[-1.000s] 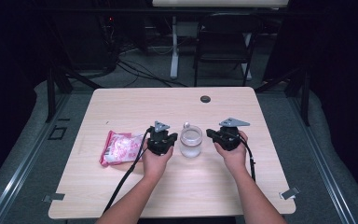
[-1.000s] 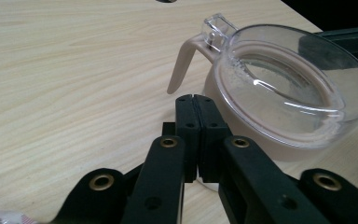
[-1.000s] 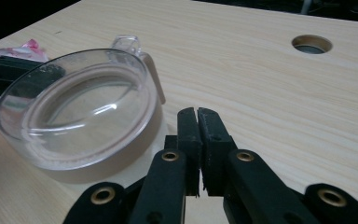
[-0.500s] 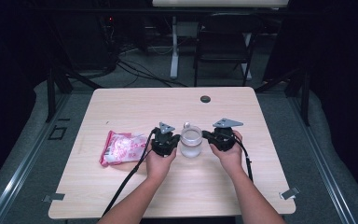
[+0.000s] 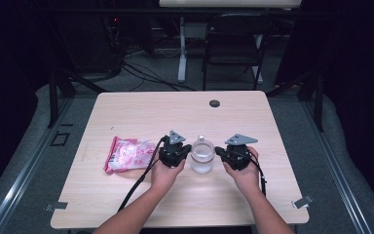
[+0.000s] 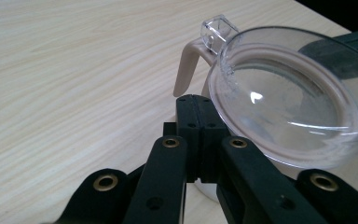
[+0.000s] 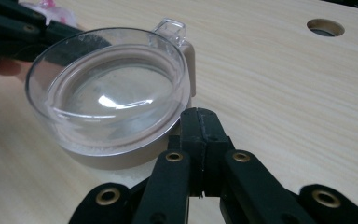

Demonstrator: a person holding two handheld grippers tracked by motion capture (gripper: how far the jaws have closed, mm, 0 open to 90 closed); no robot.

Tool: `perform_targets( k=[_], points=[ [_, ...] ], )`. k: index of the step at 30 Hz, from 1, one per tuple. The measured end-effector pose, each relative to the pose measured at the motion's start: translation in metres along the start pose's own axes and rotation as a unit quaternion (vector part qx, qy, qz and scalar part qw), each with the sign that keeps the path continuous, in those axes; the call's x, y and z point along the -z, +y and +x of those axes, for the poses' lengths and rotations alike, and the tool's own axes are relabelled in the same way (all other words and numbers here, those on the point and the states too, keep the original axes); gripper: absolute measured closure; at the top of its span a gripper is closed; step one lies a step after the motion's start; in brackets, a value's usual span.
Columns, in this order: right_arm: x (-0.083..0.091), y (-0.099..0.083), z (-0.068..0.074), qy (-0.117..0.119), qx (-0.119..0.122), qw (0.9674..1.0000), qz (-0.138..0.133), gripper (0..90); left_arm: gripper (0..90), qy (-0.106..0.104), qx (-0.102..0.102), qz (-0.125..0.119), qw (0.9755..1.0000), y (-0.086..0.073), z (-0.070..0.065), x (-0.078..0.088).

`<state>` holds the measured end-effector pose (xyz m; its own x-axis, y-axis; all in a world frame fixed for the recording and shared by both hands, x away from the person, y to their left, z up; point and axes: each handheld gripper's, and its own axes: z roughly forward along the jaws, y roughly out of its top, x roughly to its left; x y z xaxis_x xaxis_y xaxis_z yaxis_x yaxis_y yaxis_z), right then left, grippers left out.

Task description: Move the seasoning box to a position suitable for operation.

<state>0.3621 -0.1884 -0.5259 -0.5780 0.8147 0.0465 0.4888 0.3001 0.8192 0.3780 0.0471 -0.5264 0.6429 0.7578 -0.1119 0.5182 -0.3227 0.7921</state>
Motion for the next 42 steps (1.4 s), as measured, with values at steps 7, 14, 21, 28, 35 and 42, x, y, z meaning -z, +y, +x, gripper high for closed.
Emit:
perform_targets(
  k=[7, 14, 21, 28, 35, 42],
  points=[
    [0.022, -0.005, 0.020, -0.016, 0.026, 0.9993, 0.021, 90.0, 90.0, -0.021, -0.016, 0.003, 0.9997, -0.002, -0.003, 0.003],
    [0.039, -0.015, 0.043, 0.015, 0.051, 0.9981, 0.032, 84.5, 89.4, -0.048, -0.018, -0.007, 0.9987, -0.004, 0.004, 0.024],
    [0.041, -0.011, 0.031, 0.010, 0.058, 0.9983, 0.005, 83.8, 85.6, -0.044, -0.024, -0.021, 0.9985, -0.022, 0.012, 0.071],
    [0.024, -0.009, 0.019, 0.020, 0.044, 0.9988, 0.009, 87.7, 84.4, -0.014, -0.006, -0.026, 0.9995, -0.046, 0.026, 0.096],
    [0.022, -0.003, 0.035, 0.045, 0.057, 0.9969, 0.031, 89.1, 84.1, 0.011, 0.018, -0.030, 0.9993, -0.061, 0.039, 0.112],
    [0.006, 0.002, 0.057, 0.110, 0.081, 0.9899, 0.036, 85.7, 82.5, 0.032, 0.032, -0.034, 0.9984, -0.068, 0.048, 0.123]
  ],
)
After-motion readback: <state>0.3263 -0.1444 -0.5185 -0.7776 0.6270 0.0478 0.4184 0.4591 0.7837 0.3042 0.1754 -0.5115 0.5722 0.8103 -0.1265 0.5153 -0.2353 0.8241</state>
